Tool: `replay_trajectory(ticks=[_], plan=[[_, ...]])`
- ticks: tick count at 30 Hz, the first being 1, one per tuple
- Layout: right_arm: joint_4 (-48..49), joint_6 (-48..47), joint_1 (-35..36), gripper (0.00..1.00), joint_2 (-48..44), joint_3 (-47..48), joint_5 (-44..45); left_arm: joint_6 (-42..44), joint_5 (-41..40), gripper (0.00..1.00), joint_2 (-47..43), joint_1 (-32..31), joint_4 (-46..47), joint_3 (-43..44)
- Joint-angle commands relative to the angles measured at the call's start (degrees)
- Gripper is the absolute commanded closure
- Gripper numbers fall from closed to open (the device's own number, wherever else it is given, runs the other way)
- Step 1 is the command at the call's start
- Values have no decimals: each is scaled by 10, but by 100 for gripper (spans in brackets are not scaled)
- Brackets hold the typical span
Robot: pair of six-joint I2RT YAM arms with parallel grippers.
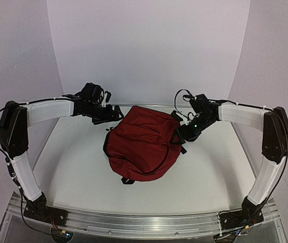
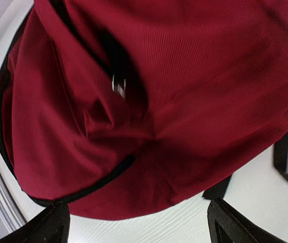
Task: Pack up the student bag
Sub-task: Adjust the student bag at the center of the board.
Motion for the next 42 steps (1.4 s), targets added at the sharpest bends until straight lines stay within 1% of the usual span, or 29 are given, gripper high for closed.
replay_trajectory(ticks=[1, 4, 7, 10, 14, 18, 20, 22, 24, 26, 29, 32, 35, 37, 42], plan=[[5, -6, 1, 7, 17, -42, -56, 31, 77, 5, 47, -5, 21, -5], [12, -8, 1, 8, 63, -24, -58, 19, 109, 7, 40, -23, 70, -55], [14, -5, 0, 9, 121, 29, -59, 11, 115, 7, 26, -67, 109, -111], [15, 7, 1, 9, 171, 106, -48, 2, 82, 7, 7, -124, 125, -146], [14, 32, 1, 9, 223, 202, -46, -41, 63, 10, -31, -181, 175, -202], [13, 42, 1, 9, 236, 243, -44, -65, 38, 12, -54, -223, 184, -220], [14, 48, 1, 9, 229, 229, -63, -78, 14, 10, -66, -228, 177, -225], [13, 51, 1, 9, 211, 198, -82, -89, -11, 6, -80, -227, 179, -240], [13, 47, 1, 9, 181, 148, -88, -99, -39, 1, -96, -221, 171, -250], [15, 39, 1, 9, 153, 96, -91, -110, -51, 0, -105, -205, 155, -251], [20, 32, 1, 9, 113, 30, -108, -121, -49, 0, -103, -169, 139, -250], [24, 23, 3, 10, 84, -22, -141, -121, -22, 0, -83, -135, 138, -243], [24, 8, 9, 10, 64, -57, -160, -109, -8, 0, -52, -115, 133, -219], [23, -2, 19, 10, 55, -73, -165, -97, -4, 0, -24, -109, 124, -187], [18, -14, 57, 10, 49, -80, -173, -65, 4, 0, 42, -95, 92, -103]])
